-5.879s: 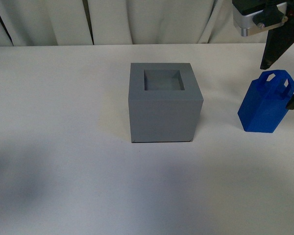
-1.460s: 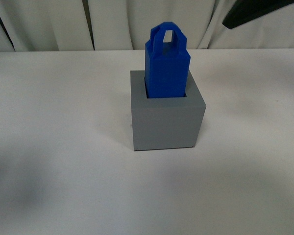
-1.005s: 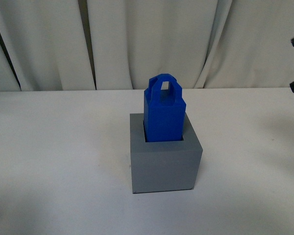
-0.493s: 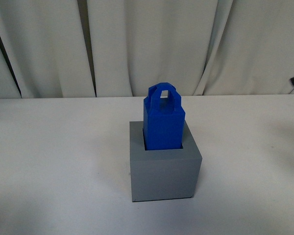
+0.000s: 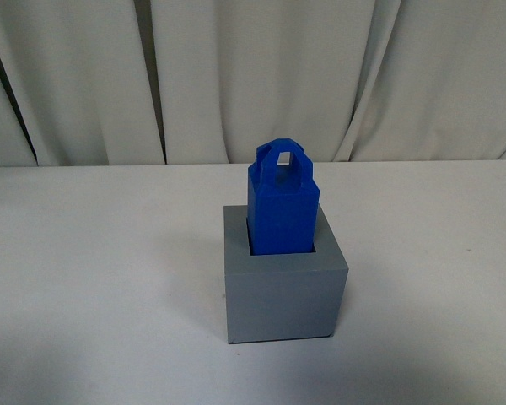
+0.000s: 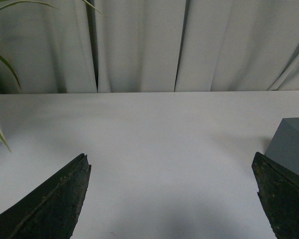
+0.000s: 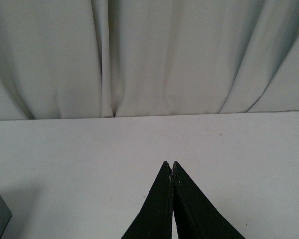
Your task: Insert blue part into gray base
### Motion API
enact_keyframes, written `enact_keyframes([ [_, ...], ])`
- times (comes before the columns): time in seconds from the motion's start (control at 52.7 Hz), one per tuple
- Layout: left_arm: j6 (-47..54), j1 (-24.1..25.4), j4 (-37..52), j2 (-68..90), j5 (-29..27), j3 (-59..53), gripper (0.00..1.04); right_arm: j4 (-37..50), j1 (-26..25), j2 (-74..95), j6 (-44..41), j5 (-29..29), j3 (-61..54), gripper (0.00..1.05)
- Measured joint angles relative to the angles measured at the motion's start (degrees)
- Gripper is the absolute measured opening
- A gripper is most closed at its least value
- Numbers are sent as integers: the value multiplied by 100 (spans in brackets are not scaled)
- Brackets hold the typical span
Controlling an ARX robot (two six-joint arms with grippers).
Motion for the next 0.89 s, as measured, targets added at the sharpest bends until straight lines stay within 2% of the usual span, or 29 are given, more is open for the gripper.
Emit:
enact_keyframes([
  [0.341,0,0,0,0,0,0,99,-232,2,-940,35,-2,-688,2],
  [0.891,0,0,0,0,2,0,99,-1290,0,-2739,44,-2,-1408,2],
])
